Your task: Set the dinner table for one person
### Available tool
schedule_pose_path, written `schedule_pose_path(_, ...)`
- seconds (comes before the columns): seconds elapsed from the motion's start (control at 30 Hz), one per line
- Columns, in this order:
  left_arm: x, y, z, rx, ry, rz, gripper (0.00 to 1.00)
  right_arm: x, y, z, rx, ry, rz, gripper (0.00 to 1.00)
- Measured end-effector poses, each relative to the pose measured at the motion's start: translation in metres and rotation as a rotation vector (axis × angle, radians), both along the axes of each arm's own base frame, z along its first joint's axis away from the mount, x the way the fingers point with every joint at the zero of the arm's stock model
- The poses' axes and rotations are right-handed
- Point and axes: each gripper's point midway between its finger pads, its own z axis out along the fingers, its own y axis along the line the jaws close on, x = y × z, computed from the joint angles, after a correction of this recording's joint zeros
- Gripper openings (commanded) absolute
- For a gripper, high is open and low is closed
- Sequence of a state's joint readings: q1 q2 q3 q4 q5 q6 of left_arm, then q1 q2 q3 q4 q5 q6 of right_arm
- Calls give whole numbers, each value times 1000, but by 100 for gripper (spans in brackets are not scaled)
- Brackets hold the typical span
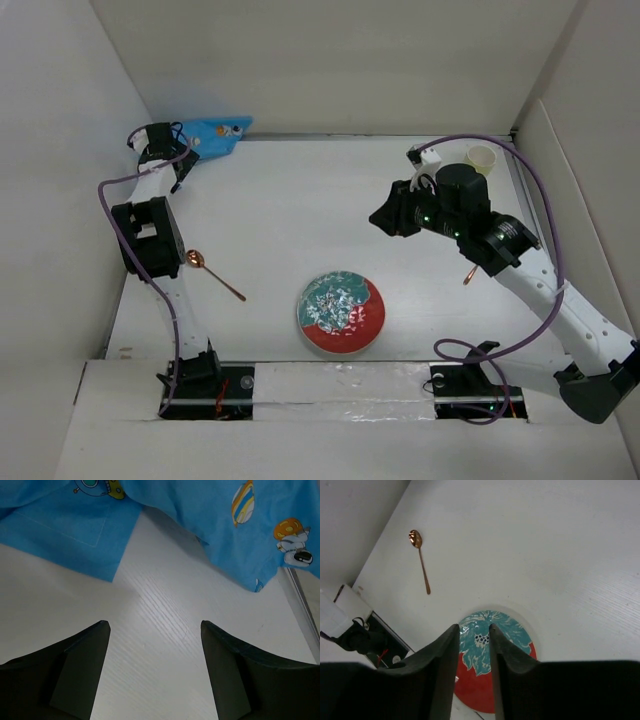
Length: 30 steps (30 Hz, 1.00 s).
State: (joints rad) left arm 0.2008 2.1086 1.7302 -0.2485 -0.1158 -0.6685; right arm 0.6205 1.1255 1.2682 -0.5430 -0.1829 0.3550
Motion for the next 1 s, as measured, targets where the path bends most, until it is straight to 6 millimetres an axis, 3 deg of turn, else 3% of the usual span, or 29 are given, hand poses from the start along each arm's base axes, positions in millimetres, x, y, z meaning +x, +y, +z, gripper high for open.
schedule_pose_path(0.17,17,10,-36,-84,-5,65,71,4,-5,-2,-5,9,-38,57)
schedule_pose_path(0.27,29,11,-60,-123,0,78,71,3,-4,-2,7,24,-46,59)
schedule_pose_path(0.4,67,12,-47,-155,-105,64,67,5,-1,-4,22,53,-57,59)
schedule_pose_path(0.6,98,5,-53,-199,-174,36,64,16,11,-17,13,107,-62,57)
schedule_pose_path(0.7,109,4,-53,-217,-205,28,55,16,17,-25,3,134,-56,57)
schedule_pose_path(0.83,118,-1,-60,-247,-227,16,7,17,22,-32,-1,157,-54,57)
schedule_pose_path(0.9,119,-8,-68,-268,-219,0,0,18,23,-34,-2,164,-56,56)
schedule_pose_path(1.0,118,-18,-69,-282,-236,-34,0,19,25,-35,3,162,-55,52)
